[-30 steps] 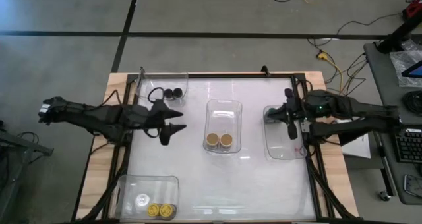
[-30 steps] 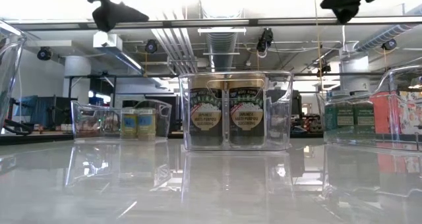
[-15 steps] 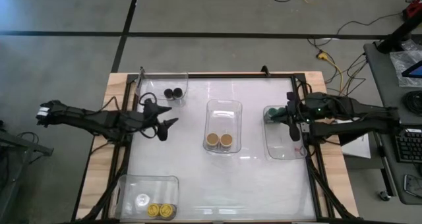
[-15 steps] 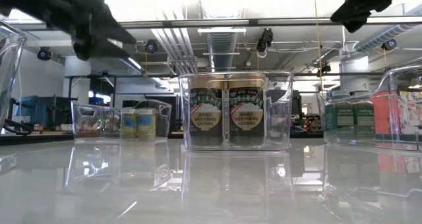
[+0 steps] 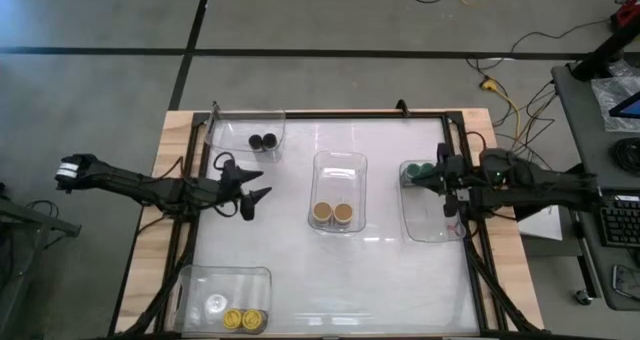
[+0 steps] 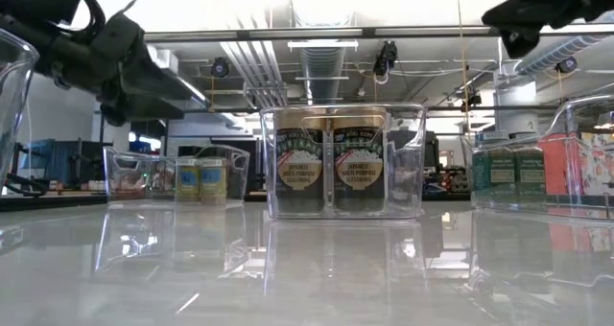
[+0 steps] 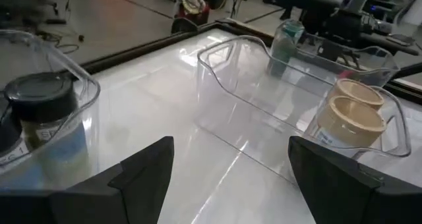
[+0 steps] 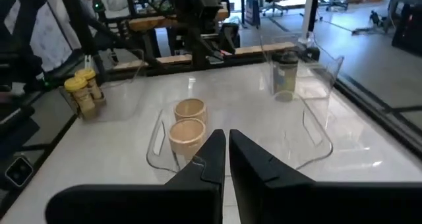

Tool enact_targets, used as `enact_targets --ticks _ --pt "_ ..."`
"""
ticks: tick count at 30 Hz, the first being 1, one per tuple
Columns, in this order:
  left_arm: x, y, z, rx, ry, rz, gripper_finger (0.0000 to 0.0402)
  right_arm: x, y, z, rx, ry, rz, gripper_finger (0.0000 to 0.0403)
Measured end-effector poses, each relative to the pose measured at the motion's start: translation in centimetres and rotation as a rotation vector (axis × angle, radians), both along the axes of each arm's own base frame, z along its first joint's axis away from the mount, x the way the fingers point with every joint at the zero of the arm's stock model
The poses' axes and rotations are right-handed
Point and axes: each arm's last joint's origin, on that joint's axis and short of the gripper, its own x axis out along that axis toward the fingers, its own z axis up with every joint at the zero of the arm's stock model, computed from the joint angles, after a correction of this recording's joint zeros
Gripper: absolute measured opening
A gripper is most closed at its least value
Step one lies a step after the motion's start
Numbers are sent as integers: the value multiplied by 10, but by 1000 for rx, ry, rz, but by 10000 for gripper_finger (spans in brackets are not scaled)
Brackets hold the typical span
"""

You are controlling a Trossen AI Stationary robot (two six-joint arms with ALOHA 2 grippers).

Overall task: Sort spices by type
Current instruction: Return to Home Position

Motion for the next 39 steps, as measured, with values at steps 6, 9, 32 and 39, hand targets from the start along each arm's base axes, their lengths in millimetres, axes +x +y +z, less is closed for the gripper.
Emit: enact_targets --ticks 6,9,32,39 --pt "-1 0 0 105 48 -38 283 7 -1 -18 92 74 -20 13" --pt "-5 1 -2 122 80 -17 283 8 -1 -18 86 16 -17 13" --pt "-46 4 15 216 -85 -131 283 -13 14 -49 -70 -404 194 13" --pt "-47 4 11 211 -110 -132 283 -7 15 -73 -17 -381 196 13"
